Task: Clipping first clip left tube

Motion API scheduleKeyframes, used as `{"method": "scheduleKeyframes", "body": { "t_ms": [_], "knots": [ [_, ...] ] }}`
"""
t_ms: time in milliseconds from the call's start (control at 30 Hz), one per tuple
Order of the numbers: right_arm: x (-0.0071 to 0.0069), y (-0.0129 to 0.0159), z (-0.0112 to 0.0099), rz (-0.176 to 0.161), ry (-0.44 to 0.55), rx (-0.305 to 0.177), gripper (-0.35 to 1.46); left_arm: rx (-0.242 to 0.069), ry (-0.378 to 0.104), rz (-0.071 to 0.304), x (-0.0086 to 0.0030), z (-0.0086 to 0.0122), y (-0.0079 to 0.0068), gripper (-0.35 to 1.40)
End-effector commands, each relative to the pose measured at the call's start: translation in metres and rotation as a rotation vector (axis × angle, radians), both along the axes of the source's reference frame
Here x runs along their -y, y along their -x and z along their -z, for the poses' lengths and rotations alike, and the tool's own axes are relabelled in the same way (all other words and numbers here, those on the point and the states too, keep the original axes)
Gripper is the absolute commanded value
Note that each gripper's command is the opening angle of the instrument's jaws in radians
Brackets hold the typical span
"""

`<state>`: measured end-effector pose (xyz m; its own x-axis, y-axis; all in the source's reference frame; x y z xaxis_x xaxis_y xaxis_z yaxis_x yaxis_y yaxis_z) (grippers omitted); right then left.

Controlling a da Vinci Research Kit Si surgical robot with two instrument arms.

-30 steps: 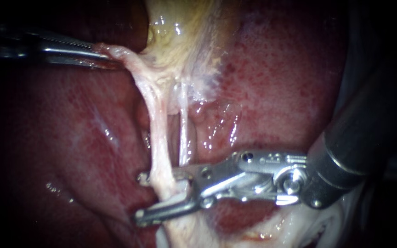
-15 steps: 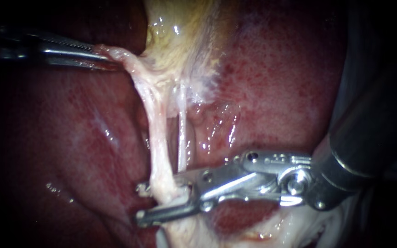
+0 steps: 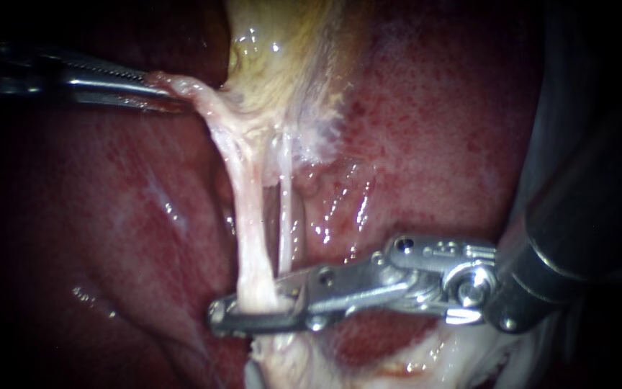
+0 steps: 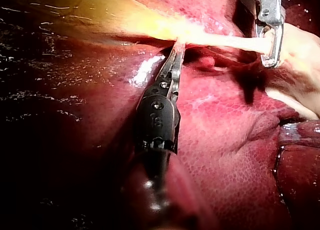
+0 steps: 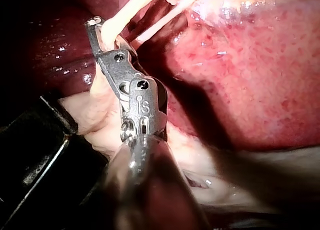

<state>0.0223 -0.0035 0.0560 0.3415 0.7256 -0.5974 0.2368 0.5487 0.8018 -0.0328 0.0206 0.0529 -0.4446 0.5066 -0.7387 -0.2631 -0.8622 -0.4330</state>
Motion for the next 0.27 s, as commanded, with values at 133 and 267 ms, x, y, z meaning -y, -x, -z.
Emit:
{"method": "scheduleKeyframes", "body": {
  "t_ms": [133,267],
  "knots": [
    [0.0,-0.0001,-0.0001,0.0,0.001,-0.001,-0.35,0.0,0.0,0.0,0.0,0.0,0.0,-0.35],
    [-0.0001,0.0,-0.0003,0.001,0.001,-0.001,-0.35,0.0,0.0,0.0,0.0,-0.0001,0.0,-0.35]
  ]
}}
